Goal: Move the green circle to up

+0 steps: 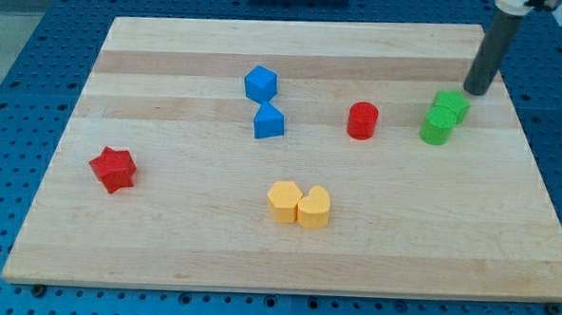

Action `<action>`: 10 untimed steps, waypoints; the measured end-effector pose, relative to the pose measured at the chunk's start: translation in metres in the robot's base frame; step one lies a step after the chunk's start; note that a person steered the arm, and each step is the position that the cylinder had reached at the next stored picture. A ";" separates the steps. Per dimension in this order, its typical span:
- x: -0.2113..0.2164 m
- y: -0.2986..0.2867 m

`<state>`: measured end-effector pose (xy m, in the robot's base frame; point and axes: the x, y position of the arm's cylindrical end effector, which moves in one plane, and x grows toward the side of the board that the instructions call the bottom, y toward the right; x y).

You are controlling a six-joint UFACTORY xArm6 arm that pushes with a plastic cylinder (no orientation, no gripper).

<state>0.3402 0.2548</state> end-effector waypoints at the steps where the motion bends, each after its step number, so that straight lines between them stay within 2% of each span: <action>1: 0.010 0.001; 5: 0.020 0.000; 10: 0.025 -0.047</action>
<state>0.3648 0.2074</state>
